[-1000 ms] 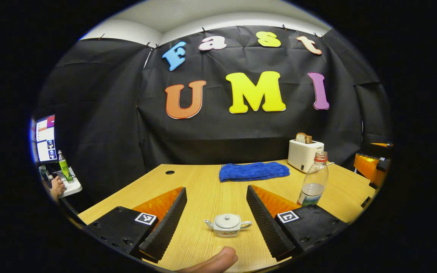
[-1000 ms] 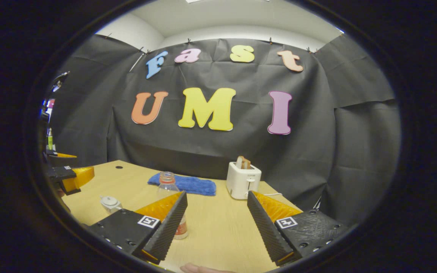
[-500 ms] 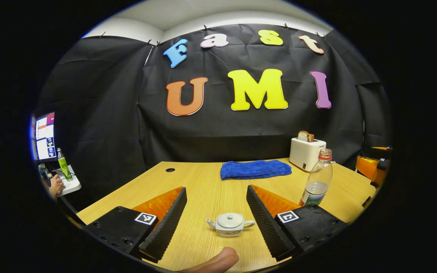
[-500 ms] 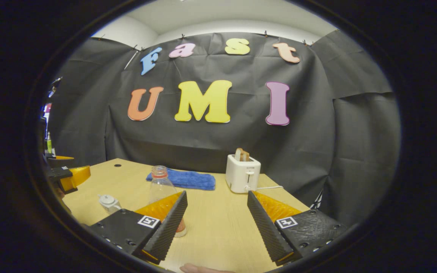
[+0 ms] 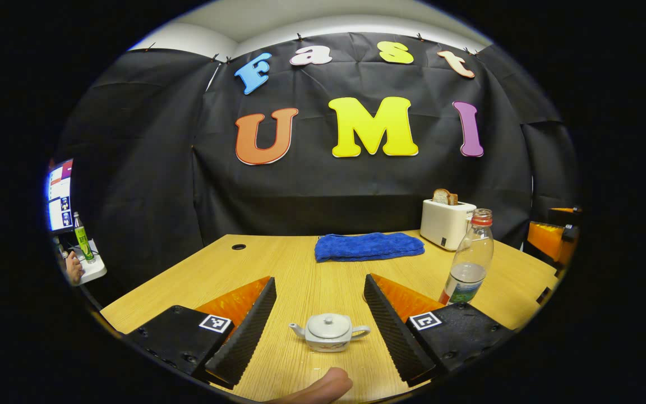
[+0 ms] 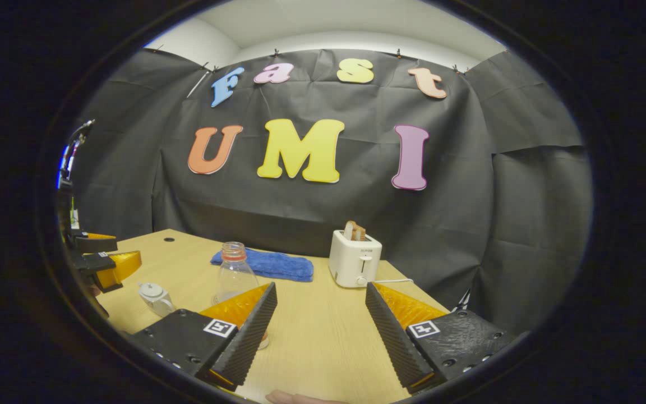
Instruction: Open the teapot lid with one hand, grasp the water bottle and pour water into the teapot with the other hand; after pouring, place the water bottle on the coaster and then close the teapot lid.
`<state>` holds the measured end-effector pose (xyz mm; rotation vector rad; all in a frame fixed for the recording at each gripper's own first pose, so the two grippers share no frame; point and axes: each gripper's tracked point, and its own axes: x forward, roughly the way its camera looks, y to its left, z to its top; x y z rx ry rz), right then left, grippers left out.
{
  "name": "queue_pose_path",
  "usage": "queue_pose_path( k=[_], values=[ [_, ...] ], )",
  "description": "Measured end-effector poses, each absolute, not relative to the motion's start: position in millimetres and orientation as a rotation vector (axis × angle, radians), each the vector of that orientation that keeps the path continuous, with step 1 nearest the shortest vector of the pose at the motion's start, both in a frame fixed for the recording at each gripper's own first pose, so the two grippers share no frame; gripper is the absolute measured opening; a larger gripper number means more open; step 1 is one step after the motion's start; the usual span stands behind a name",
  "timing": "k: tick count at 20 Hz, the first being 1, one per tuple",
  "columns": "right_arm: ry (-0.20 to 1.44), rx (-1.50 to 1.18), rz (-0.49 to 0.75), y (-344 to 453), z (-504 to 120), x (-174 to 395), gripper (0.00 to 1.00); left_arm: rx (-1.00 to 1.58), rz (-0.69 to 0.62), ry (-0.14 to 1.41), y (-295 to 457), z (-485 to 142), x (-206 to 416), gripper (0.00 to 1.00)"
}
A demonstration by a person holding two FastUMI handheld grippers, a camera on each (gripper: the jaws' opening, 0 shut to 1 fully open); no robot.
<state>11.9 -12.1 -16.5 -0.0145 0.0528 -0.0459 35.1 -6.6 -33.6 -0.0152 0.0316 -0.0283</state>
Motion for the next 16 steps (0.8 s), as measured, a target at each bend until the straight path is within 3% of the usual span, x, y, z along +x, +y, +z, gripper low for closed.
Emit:
queue_pose_path(
  k=[7, 9, 12, 13, 14, 16],
  values=[
    [0.061, -0.002, -0.035, -11, -19, 12, 0.97, -0.011, -0.048, 0.134, -12, -77, 57, 0.96],
    [0.065, 0.000, -0.030, -8, -18, 14, 0.95, -0.019, -0.074, 0.161, -18, -88, 62, 0.91],
    [0.066, -0.011, -0.034, -8, -19, 13, 0.95, -0.033, -0.100, 0.193, -25, -99, 65, 0.71],
    [0.066, -0.014, -0.035, -7, -18, 14, 0.95, -0.031, -0.097, 0.202, -24, -102, 66, 0.72],
    [0.067, -0.014, -0.033, -7, -20, 14, 0.95, -0.035, -0.100, 0.217, -25, -106, 69, 0.60],
    [0.069, -0.013, -0.032, -6, -20, 14, 0.98, -0.031, -0.090, 0.209, -23, -104, 69, 0.54]
  ],
)
